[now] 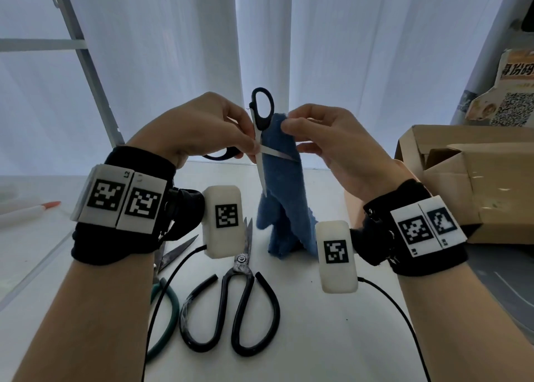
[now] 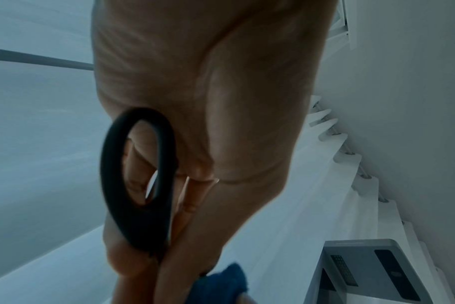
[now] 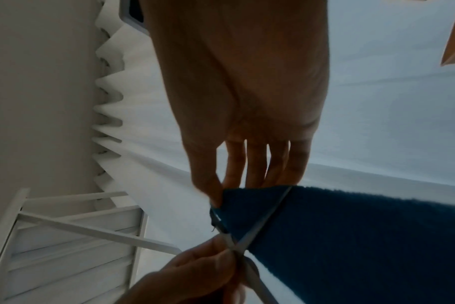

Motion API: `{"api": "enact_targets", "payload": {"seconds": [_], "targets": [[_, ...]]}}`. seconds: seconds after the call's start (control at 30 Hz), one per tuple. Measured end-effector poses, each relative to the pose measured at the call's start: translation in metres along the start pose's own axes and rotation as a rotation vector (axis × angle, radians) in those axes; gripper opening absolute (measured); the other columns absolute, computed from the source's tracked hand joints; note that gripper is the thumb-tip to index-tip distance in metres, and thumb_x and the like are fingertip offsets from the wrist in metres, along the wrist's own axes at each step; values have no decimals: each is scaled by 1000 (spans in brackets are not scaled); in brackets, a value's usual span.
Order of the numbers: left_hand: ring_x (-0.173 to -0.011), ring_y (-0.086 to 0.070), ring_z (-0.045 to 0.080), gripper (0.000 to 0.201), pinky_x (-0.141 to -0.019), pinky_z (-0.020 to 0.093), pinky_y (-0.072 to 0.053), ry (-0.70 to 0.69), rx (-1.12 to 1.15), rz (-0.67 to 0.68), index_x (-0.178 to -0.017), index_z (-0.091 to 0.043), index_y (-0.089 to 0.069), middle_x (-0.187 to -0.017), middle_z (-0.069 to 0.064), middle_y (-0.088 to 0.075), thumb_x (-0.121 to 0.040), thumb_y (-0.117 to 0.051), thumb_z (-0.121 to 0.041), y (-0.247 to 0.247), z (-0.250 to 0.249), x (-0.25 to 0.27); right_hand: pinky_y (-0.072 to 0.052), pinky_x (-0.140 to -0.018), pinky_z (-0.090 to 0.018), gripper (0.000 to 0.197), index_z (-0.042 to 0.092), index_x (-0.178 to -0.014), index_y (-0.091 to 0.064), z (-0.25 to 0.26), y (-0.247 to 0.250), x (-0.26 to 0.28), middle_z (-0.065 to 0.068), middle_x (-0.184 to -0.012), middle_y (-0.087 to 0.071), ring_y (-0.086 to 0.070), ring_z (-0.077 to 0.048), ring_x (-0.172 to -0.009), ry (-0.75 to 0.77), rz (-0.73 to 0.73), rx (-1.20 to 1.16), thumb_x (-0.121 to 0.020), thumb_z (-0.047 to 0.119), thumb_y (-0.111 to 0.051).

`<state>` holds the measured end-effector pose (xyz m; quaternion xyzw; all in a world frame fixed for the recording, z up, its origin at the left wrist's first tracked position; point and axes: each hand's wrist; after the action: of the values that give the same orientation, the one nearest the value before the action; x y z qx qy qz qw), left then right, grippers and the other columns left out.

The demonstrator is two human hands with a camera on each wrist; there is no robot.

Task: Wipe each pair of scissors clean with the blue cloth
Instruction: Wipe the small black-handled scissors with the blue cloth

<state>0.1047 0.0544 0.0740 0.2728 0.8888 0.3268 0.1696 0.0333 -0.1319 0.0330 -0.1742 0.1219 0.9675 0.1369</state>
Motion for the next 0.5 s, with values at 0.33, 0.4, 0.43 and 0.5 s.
{"api": "enact_targets", "payload": {"seconds": [0.33, 0.4, 0.43, 0.5], "targets": [[-57, -53, 4, 7, -55, 15, -40, -9, 0, 14, -82, -6, -71, -66, 3, -70, -78, -77, -8, -3, -2, -1, -52, -76, -20, 18, 4, -98, -67, -3, -3, 1, -11, -90, -75, -70, -15, -83, -47, 130, 53, -83, 8, -77], [-52, -51, 2, 7, -47, 8, -38, -7, -9, 18, -81, -6, -71, -65, 3, -67, -78, -77, -8, -4, -2, -1, -52, -75, -21, 22, 5, -96, -68, -4, -4, 0, -8, -85, -74, -70, -15, -81, -67, 134, 82, -79, 9, -81], [-50, -51, 1, 6, -45, 6, -37, -9, -9, 12, -81, -7, -71, -64, 3, -66, -79, -76, -7, -5, -2, -2, -51, -75, -22, 22, 5, -94, -69, -5, -5, 0, -4, -80, -73, -68, -13, -79, -75, 139, 127, -78, 13, -83], [-48, -51, -1, 5, -44, 5, -37, -16, -5, -7, -79, -8, -70, -63, 2, -66, -80, -74, -5, -5, -1, -3, -51, -79, -26, 22, 4, -91, -71, -5, -6, 0, -1, -75, -67, -63, -11, -77, -85, 145, 202, -79, 19, -83]]}}
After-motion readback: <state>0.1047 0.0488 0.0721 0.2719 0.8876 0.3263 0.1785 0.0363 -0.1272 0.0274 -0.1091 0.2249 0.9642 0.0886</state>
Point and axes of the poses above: each hand's wrist, its own x-axis away from the middle knuckle, its own y-axis out of the back of the hand, z = x × y
